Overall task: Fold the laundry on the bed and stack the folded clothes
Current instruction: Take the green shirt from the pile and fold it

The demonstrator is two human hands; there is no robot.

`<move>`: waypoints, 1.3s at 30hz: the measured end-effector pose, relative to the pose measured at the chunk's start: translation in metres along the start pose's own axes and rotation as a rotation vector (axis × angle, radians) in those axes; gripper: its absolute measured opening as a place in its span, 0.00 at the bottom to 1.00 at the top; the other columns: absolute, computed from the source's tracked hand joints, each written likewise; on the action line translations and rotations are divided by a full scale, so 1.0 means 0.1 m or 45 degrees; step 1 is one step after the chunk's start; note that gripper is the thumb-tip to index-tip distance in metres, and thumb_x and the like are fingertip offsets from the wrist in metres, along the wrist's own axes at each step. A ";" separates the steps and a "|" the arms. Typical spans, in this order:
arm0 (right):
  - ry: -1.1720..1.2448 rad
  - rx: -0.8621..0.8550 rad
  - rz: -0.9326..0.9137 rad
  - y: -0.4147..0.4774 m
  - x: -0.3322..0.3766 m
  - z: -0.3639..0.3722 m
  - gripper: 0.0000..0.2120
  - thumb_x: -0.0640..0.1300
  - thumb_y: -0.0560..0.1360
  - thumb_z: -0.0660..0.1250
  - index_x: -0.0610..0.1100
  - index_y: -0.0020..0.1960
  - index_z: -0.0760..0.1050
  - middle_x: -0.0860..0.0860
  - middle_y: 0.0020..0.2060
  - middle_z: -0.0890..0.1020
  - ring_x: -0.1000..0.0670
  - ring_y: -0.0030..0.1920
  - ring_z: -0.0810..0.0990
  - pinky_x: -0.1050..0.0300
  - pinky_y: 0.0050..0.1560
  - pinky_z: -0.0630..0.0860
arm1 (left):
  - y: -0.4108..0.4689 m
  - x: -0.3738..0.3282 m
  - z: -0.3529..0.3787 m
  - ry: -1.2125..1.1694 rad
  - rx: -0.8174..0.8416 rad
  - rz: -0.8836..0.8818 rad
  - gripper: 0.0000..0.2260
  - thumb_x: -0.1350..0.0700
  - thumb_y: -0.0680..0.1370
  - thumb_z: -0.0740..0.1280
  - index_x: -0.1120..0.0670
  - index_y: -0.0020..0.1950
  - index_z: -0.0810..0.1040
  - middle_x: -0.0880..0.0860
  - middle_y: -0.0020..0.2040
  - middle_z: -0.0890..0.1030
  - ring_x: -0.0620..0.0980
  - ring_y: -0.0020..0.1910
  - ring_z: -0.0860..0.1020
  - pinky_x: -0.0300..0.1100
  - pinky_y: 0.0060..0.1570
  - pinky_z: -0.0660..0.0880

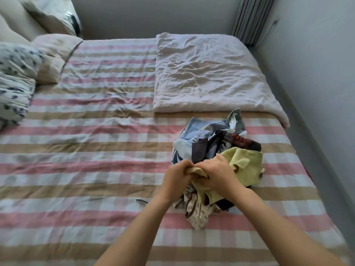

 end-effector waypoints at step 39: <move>0.795 -0.264 0.288 0.37 2.51 -0.27 0.11 0.55 0.71 0.68 0.50 0.49 0.74 0.52 0.40 0.80 0.53 0.42 0.79 0.57 0.44 0.75 | -1.41 0.62 -3.83 0.099 0.078 -0.113 0.05 0.54 0.74 0.70 0.54 0.46 0.78 0.52 0.44 0.79 0.49 0.44 0.78 0.41 0.43 0.76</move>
Point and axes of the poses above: each hand's wrist, its own y-axis towards the middle knuckle, its own z-axis out of the palm, x = y × z, the point moved 4 cm from there along y, towards the middle knuckle
